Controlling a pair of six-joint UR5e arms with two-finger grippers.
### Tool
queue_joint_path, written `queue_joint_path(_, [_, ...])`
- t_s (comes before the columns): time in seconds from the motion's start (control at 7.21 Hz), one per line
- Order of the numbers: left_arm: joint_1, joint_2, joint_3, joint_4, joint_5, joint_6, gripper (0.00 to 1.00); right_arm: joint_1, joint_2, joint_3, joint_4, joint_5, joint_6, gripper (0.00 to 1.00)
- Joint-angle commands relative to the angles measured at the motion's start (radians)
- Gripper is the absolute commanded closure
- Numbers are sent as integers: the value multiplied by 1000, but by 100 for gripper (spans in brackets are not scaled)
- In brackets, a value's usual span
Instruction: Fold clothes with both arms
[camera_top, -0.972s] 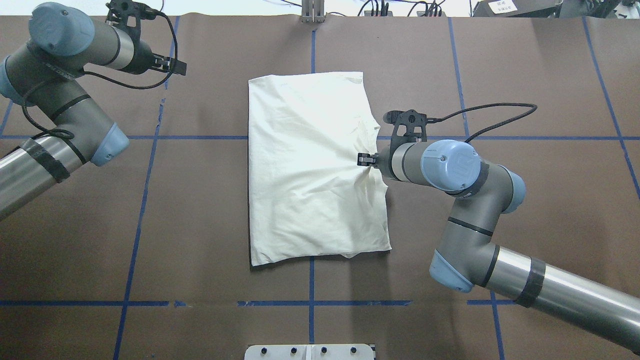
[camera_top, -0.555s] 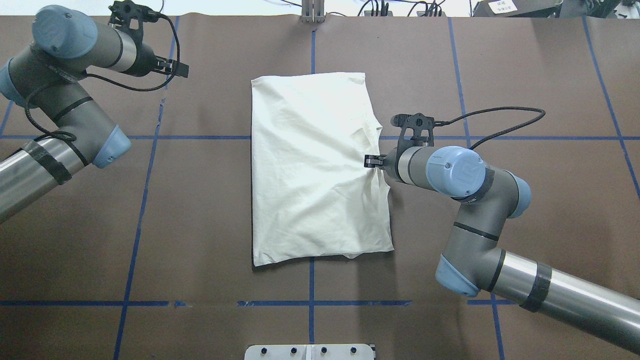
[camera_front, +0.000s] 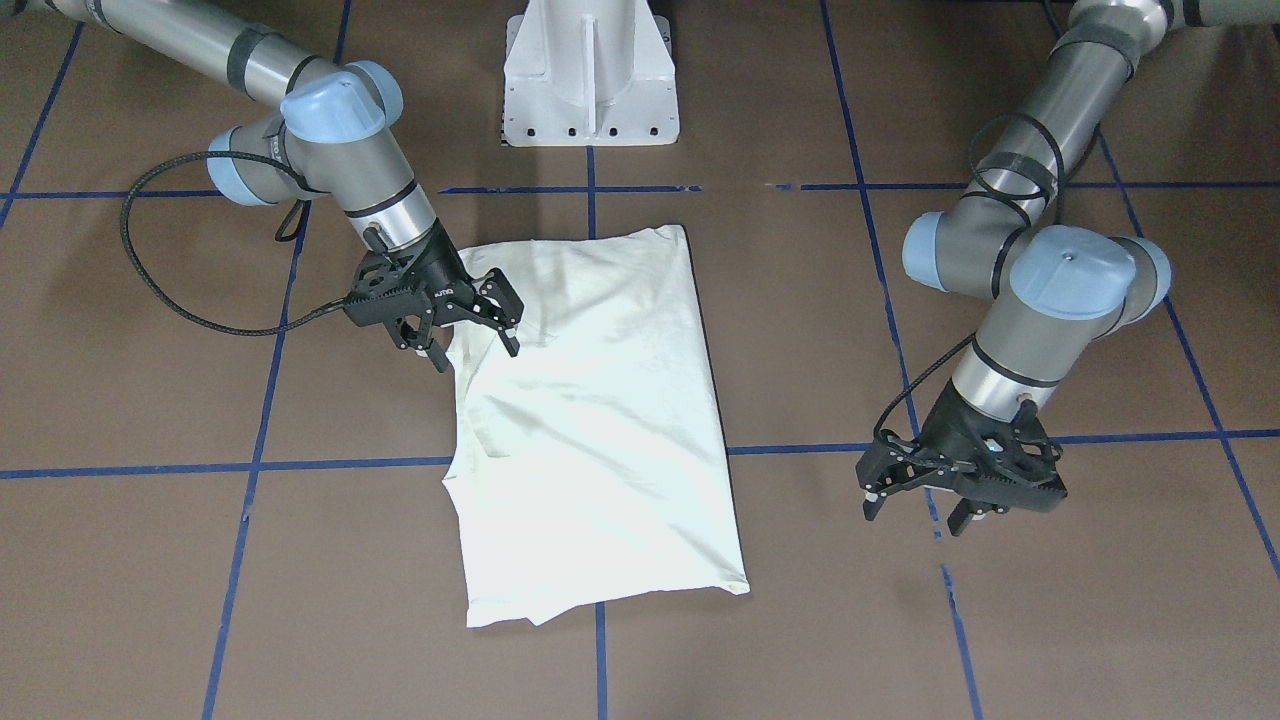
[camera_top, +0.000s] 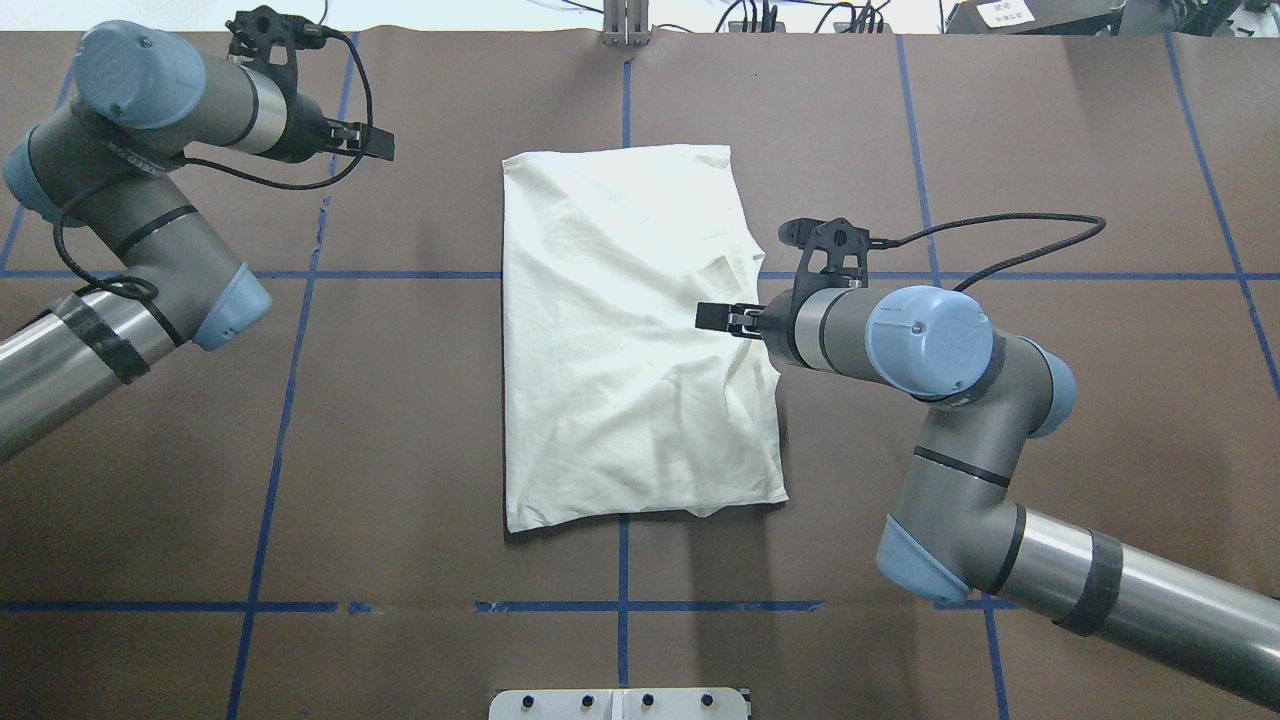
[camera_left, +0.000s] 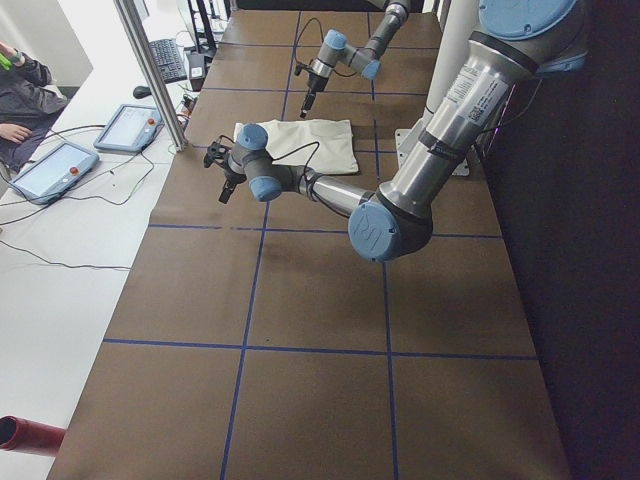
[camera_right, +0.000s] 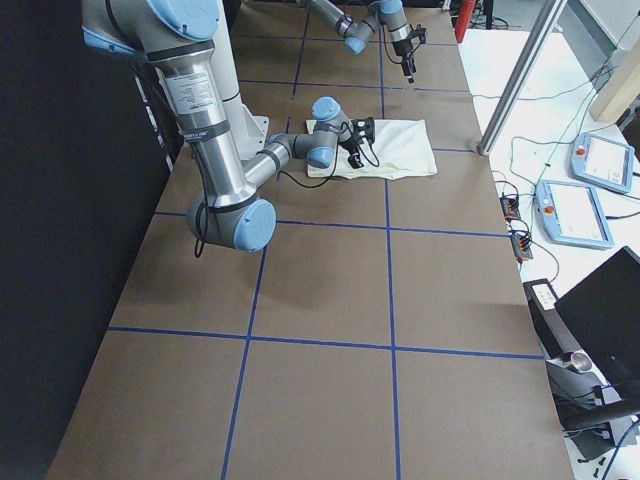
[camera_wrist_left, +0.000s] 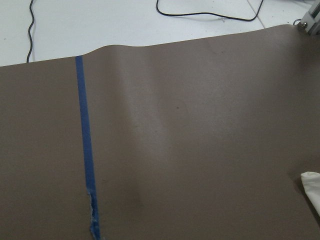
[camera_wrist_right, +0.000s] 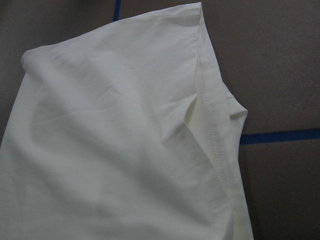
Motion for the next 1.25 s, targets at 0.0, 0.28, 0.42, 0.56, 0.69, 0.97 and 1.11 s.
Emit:
queue_joint_path(0.0, [122,86,-186,3,9,-259,0,-12,-122,82,110,-1,196,0])
queue_joint_path(0.28, [318,172,-369,5,136,-511,0,-23,-250,174,151,-7,261,2])
queue_joint_path(0.42, [423,183,-409,6,229,-640,0,-23,-260,188,147,-10,302,2])
queue_joint_path(0.56, [483,198,-431,6,273,-761,13,-25,-261,190,145,-12,305,2])
queue_joint_path(0.69, [528,201,-437,11,303,-852,30,-25,-261,190,145,-12,307,2])
queue_joint_path(0.97, [578,207,-437,17,333,-895,31,-25,-260,188,144,-12,307,1])
queue_joint_path(1.11, [600,209,-436,18,334,-911,31,-25,-260,188,144,-12,307,1])
